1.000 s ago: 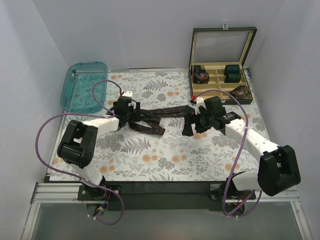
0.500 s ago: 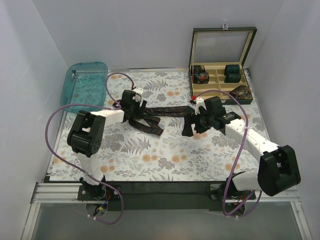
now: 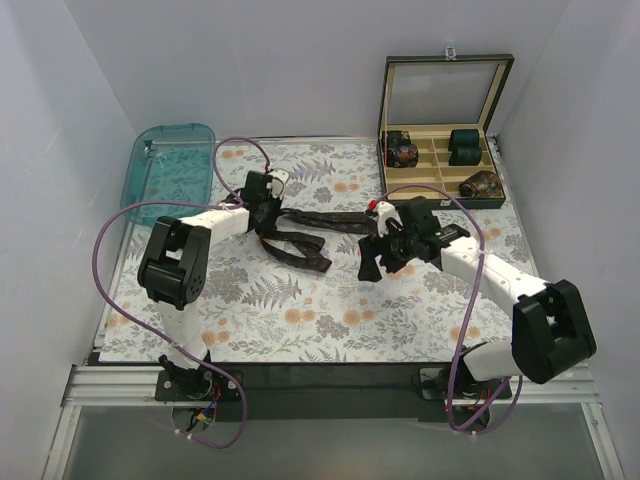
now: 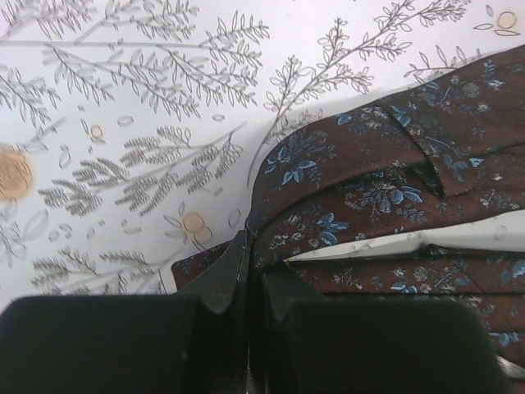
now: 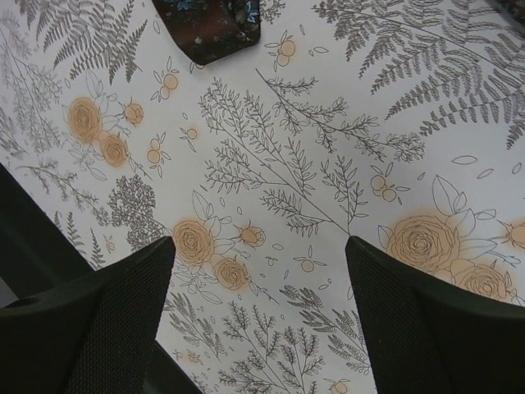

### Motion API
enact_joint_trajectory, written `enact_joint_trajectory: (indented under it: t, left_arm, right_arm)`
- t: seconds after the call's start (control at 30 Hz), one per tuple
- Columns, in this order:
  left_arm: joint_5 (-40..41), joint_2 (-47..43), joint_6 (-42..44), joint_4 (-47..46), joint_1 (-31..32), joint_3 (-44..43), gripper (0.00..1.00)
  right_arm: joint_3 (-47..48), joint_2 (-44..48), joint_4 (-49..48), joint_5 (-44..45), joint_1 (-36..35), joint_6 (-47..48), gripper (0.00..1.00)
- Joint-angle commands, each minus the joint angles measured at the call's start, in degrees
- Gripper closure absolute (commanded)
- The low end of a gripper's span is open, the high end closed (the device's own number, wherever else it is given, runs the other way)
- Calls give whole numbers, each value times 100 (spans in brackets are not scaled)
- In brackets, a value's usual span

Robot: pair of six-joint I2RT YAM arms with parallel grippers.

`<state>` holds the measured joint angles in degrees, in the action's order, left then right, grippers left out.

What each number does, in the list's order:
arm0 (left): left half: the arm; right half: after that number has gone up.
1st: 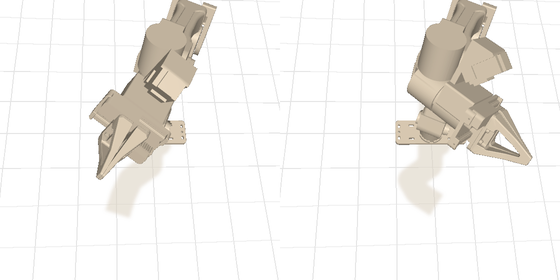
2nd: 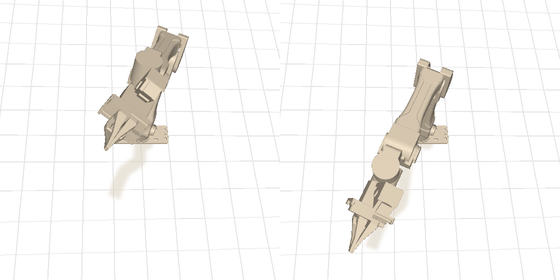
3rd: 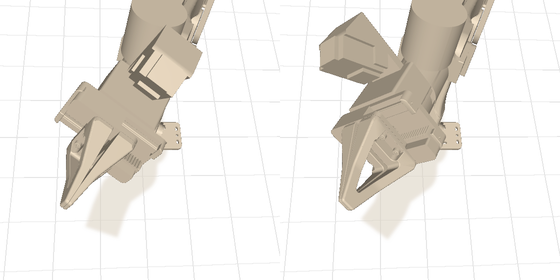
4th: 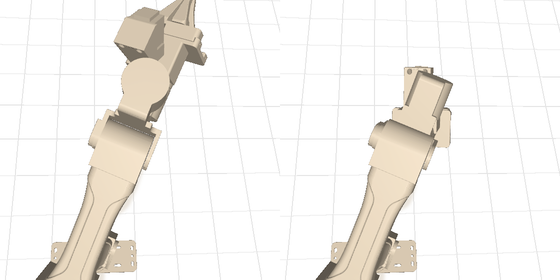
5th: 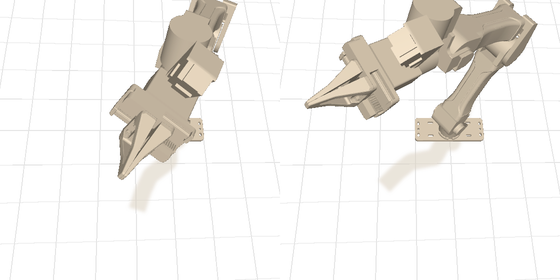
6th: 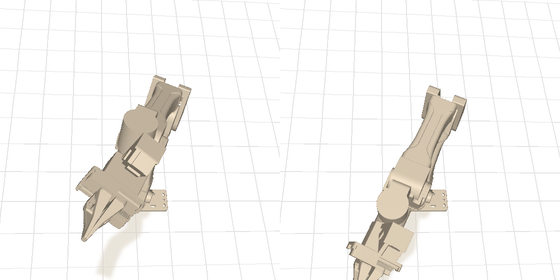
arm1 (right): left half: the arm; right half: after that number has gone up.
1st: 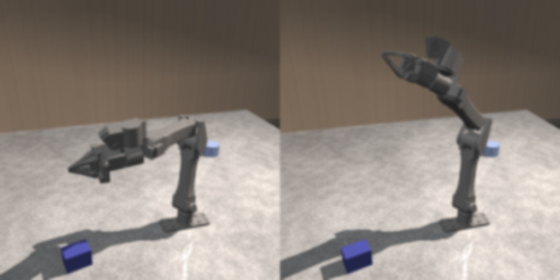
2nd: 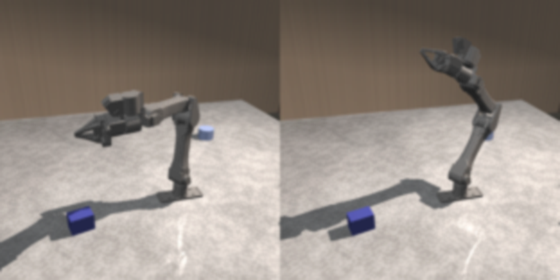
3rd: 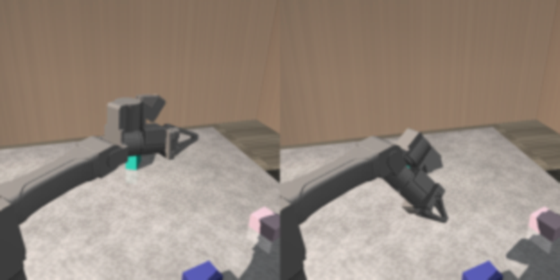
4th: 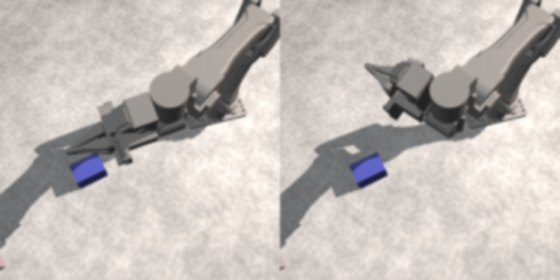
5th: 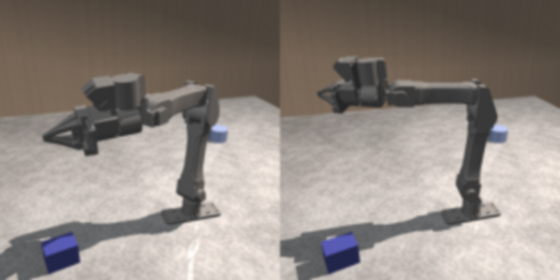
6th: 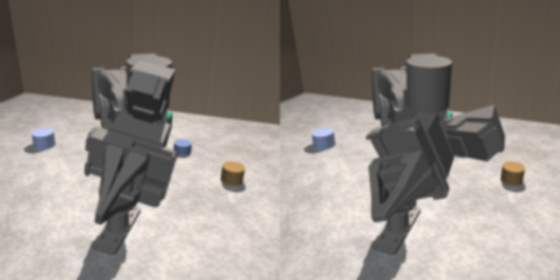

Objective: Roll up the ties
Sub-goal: Flatten the tie

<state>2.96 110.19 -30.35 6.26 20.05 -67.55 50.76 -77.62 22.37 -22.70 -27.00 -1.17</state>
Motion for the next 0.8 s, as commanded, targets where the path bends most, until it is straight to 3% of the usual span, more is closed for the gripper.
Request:
enact_joint_trajectory:
  t: [0.0,0.23,0.5,0.77]
  left_arm:
    - [-173,-630,-743,866,34,-390,100]
    - [-453,-1263,-2132,2115,121,-479,100]
    - [-393,-1808,-2529,2529,122,-303,100]
    - [-384,-2177,-3082,2810,122,-391,100]
  right_arm:
    - [206,-339,-215,-42,-357,556,23]
    - [636,-1140,-794,336,-1061,978,21]
    - [707,-1861,-1612,538,-1219,847,27]
    - [224,-1905,-2895,960,-1211,153,36]
